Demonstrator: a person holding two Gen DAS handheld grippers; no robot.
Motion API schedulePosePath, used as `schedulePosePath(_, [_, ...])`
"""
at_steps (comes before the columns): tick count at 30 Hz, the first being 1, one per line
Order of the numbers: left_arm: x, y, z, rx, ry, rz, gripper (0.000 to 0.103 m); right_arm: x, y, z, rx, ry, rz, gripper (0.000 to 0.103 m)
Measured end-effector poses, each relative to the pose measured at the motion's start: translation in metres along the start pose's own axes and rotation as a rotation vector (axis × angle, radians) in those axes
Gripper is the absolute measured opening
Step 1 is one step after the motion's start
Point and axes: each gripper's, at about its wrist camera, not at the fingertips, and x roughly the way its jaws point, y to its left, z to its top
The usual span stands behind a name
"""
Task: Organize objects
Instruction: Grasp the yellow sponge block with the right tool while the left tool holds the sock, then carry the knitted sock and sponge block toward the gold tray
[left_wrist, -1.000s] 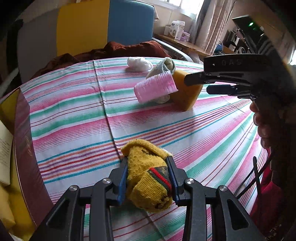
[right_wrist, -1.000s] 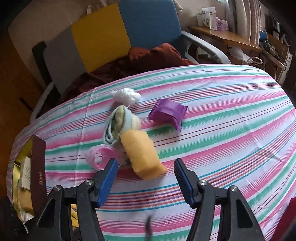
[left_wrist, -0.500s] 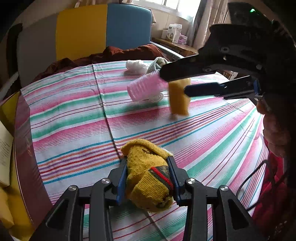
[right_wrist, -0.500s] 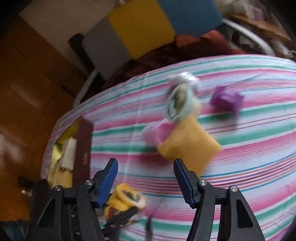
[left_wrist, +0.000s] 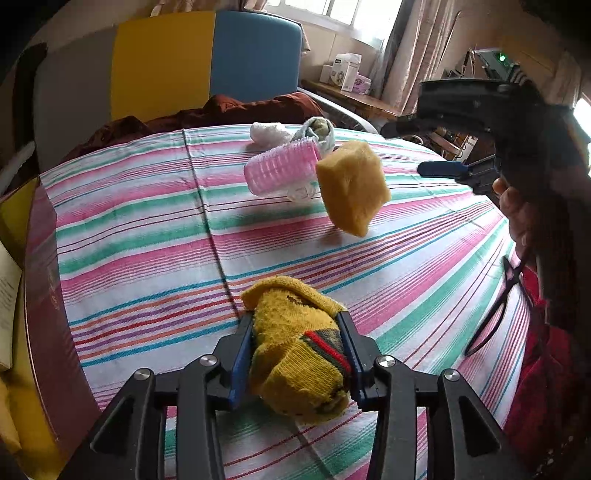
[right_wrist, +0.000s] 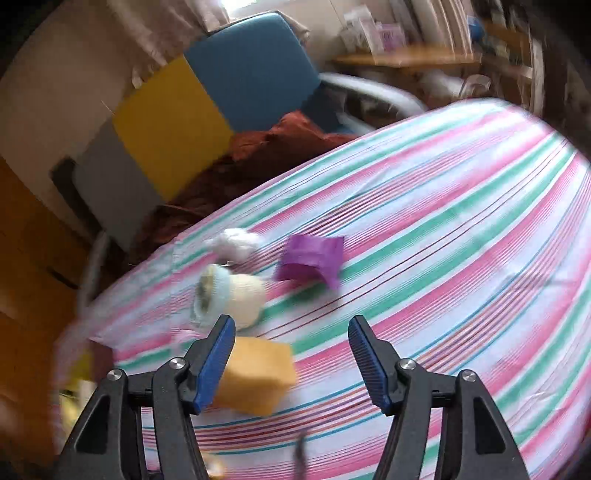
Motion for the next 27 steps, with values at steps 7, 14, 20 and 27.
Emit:
schedulePosePath(7, [-0.001,0.0,-0.002,-0.001,0.001,-0.008,0.046,0.038,0.086,-0.048,-0.533,0.133,-0.101,0.08])
schedulePosePath(14, [0.001,0.002,0.0,-0.004,0.001,-0.018,0.047,0.059,0.09,-0.061,-0.668,0.13,-0.321,0.08])
schedulePosePath(20, [0.003,0.002,0.003,-0.001,-0.001,-0.022,0.047,0.051,0.082,-0.051,-0.632,0.116,-0.294,0.08])
schedulePosePath(27, [0.002,0.002,0.001,-0.001,-0.003,-0.023,0.047,0.053,0.071,-0.041,-0.582,0.122,-0.281,0.054])
